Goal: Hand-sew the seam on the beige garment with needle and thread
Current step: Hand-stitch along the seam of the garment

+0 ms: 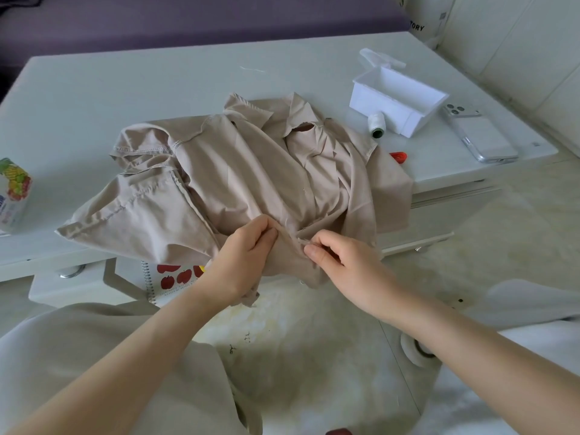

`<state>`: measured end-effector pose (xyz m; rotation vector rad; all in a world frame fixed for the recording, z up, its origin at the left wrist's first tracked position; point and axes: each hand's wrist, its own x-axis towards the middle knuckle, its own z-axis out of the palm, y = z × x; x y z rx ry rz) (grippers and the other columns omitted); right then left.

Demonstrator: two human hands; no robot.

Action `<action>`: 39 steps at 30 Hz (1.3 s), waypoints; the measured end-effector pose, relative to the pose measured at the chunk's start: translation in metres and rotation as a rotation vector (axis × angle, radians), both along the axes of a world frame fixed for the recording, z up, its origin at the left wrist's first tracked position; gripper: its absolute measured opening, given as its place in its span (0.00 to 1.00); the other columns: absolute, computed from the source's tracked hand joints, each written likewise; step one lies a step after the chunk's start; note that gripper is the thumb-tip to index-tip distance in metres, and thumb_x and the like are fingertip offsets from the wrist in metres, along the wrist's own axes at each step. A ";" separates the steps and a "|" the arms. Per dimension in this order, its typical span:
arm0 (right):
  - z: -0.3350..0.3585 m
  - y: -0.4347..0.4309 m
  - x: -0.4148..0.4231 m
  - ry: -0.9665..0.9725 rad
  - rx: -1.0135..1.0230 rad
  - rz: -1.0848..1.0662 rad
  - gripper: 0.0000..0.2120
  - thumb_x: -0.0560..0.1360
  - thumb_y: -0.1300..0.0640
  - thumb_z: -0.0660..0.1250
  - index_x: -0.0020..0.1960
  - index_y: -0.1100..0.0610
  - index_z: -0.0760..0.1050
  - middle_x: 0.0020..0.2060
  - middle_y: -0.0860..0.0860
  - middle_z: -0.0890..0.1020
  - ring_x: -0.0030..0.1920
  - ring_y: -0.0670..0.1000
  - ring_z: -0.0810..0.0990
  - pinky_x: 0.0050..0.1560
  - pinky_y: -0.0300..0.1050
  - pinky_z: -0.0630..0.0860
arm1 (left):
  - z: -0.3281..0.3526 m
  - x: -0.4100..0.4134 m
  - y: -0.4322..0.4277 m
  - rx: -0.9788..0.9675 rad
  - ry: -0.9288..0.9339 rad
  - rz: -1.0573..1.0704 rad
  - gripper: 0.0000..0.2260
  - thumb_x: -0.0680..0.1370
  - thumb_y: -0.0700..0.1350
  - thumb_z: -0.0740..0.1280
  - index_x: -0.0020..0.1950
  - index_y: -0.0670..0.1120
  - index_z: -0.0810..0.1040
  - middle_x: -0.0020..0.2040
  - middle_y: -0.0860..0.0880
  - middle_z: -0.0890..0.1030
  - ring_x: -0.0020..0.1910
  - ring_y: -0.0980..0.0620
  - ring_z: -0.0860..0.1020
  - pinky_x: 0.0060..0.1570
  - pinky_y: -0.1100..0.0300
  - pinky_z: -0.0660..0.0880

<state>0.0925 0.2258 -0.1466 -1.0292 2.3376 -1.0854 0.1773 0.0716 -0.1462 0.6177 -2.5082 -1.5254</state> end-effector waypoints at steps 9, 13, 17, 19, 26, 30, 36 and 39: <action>-0.001 -0.001 0.000 -0.190 -0.043 -0.035 0.14 0.79 0.52 0.61 0.37 0.55 0.71 0.23 0.46 0.70 0.27 0.43 0.69 0.31 0.35 0.63 | 0.009 0.005 0.002 0.239 -0.027 -0.020 0.13 0.79 0.49 0.64 0.35 0.48 0.73 0.25 0.54 0.68 0.23 0.53 0.65 0.24 0.68 0.62; 0.003 0.000 0.001 -0.323 -0.053 -0.072 0.13 0.81 0.52 0.56 0.40 0.55 0.71 0.28 0.47 0.72 0.27 0.41 0.70 0.31 0.35 0.66 | 0.004 0.005 0.002 0.176 0.022 -0.019 0.15 0.79 0.46 0.65 0.46 0.32 0.72 0.32 0.47 0.69 0.27 0.55 0.65 0.27 0.67 0.63; 0.011 -0.004 -0.004 -0.531 -0.098 -0.161 0.15 0.82 0.62 0.52 0.46 0.52 0.76 0.31 0.40 0.78 0.31 0.35 0.75 0.33 0.28 0.71 | 0.007 0.005 0.000 0.235 0.056 -0.041 0.25 0.76 0.56 0.66 0.50 0.33 0.70 0.31 0.39 0.70 0.26 0.42 0.70 0.28 0.51 0.70; 0.013 -0.008 -0.007 -0.493 -0.069 -0.145 0.15 0.81 0.62 0.54 0.49 0.50 0.78 0.37 0.39 0.81 0.39 0.34 0.78 0.39 0.27 0.73 | 0.010 0.007 0.001 0.253 0.066 -0.076 0.26 0.72 0.61 0.64 0.49 0.37 0.73 0.36 0.33 0.74 0.33 0.30 0.74 0.36 0.34 0.71; 0.020 -0.018 -0.007 -0.511 0.017 -0.112 0.04 0.78 0.57 0.63 0.49 0.52 0.76 0.32 0.44 0.77 0.32 0.39 0.75 0.30 0.28 0.70 | 0.009 0.006 0.002 0.319 0.134 -0.051 0.08 0.79 0.44 0.63 0.42 0.45 0.78 0.39 0.47 0.80 0.41 0.55 0.78 0.38 0.63 0.77; 0.022 -0.014 -0.003 -0.529 0.058 -0.052 0.11 0.77 0.63 0.59 0.47 0.50 0.77 0.30 0.44 0.75 0.30 0.40 0.73 0.30 0.28 0.68 | 0.008 0.007 0.000 0.367 0.147 -0.029 0.08 0.79 0.44 0.63 0.42 0.44 0.77 0.41 0.44 0.80 0.42 0.53 0.79 0.39 0.61 0.78; 0.019 -0.008 -0.004 -0.535 0.048 0.015 0.12 0.77 0.65 0.58 0.44 0.52 0.76 0.26 0.40 0.74 0.29 0.39 0.71 0.32 0.30 0.66 | 0.009 0.007 0.001 0.419 0.136 -0.016 0.09 0.79 0.43 0.64 0.39 0.45 0.77 0.36 0.49 0.78 0.38 0.56 0.77 0.36 0.65 0.75; 0.019 -0.005 -0.005 -0.548 0.037 0.058 0.12 0.78 0.65 0.57 0.45 0.53 0.76 0.23 0.39 0.73 0.26 0.36 0.70 0.30 0.27 0.65 | 0.009 0.007 0.001 0.457 0.127 -0.018 0.10 0.79 0.44 0.64 0.37 0.47 0.77 0.36 0.49 0.78 0.38 0.55 0.76 0.37 0.65 0.75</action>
